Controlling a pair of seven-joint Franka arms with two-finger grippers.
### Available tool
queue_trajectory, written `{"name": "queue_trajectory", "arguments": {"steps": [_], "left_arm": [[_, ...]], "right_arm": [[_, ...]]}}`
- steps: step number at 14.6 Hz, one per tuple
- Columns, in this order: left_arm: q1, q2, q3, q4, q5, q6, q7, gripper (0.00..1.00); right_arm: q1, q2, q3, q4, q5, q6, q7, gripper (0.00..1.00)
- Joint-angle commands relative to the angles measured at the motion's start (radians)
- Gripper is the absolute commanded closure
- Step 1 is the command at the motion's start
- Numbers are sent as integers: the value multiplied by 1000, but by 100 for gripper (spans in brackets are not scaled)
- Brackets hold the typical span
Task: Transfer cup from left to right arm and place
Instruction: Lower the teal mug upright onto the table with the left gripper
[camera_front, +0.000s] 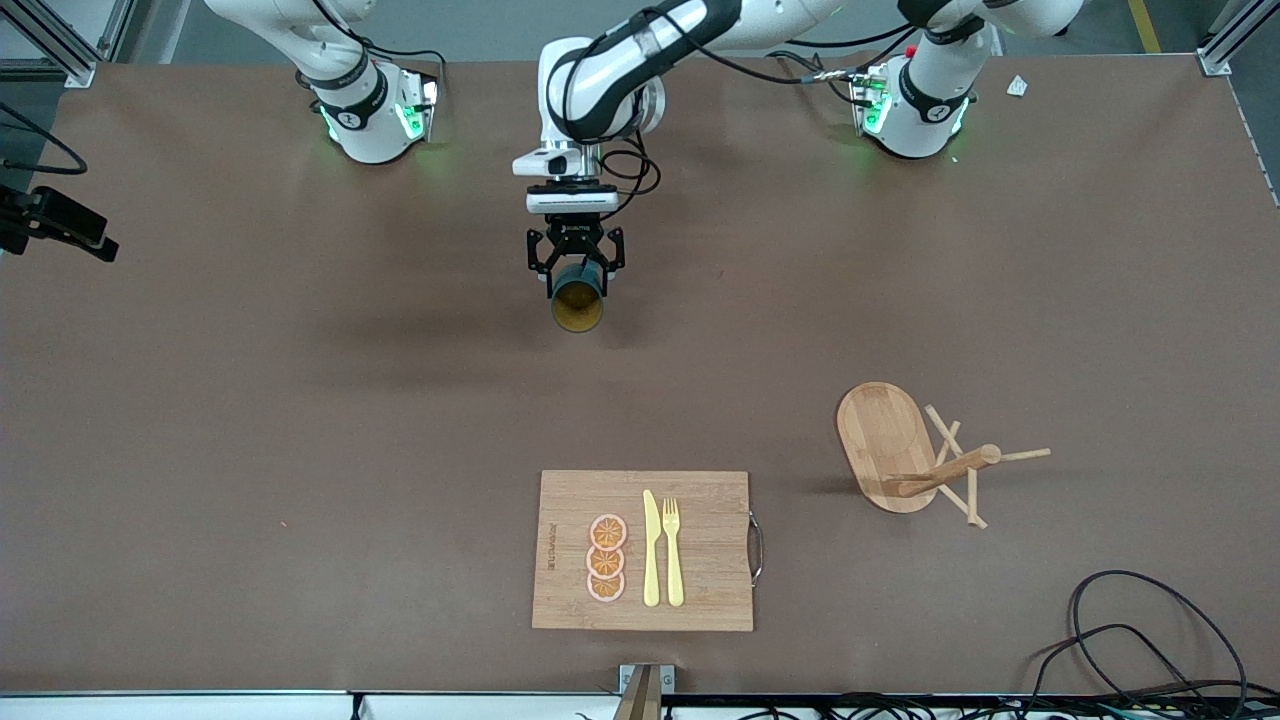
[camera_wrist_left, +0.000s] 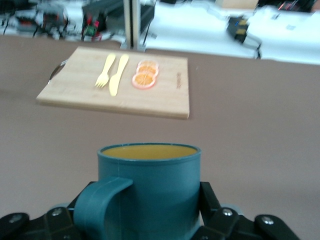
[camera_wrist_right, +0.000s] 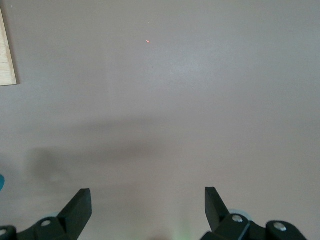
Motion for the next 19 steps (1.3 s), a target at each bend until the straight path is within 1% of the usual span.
{"name": "queue_trajectory", "arguments": {"steps": [1, 4, 6, 8, 10, 12, 14, 15, 16, 17, 18, 19], "left_arm": [[-17, 54, 7, 17, 182, -67, -72, 53], [-37, 114, 7, 17, 317, -165, -93, 55], [-49, 170, 7, 20, 409, -246, -122, 58], [-77, 223, 10, 20, 466, -311, -165, 59], [-114, 267, 68, 22, 540, -366, -223, 59], [-175, 290, 131, 24, 549, -373, -276, 59], [-233, 313, 200, 25, 548, -377, -280, 58], [-247, 329, 206, 27, 545, -377, -280, 57], [-250, 333, 206, 39, 540, -379, -280, 48], [-252, 329, 206, 45, 531, -379, -279, 19], [-253, 323, 203, 45, 526, -379, -271, 0], [-255, 318, 194, 45, 499, -380, -268, 0]], "right_arm": [[-6, -22, 1, -19, 6, 0, -15, 0], [-6, -21, 1, -19, 6, 0, -15, 0], [-8, -21, 1, -20, 6, 0, -15, 0], [-8, -21, 1, -20, 6, 0, -16, 0], [-8, -21, -1, -20, 6, -1, -15, 0], [-8, -21, -1, -20, 6, -1, -15, 0], [-8, -21, -1, -20, 6, -1, -15, 0], [-6, -21, -1, -20, 6, -1, -16, 0], [-6, -21, -1, -20, 6, -1, -15, 0], [-6, -21, -1, -20, 6, -1, -15, 0], [-6, -21, -1, -22, 6, -3, -16, 0], [-6, -21, -1, -20, 6, -4, -16, 0]]}}
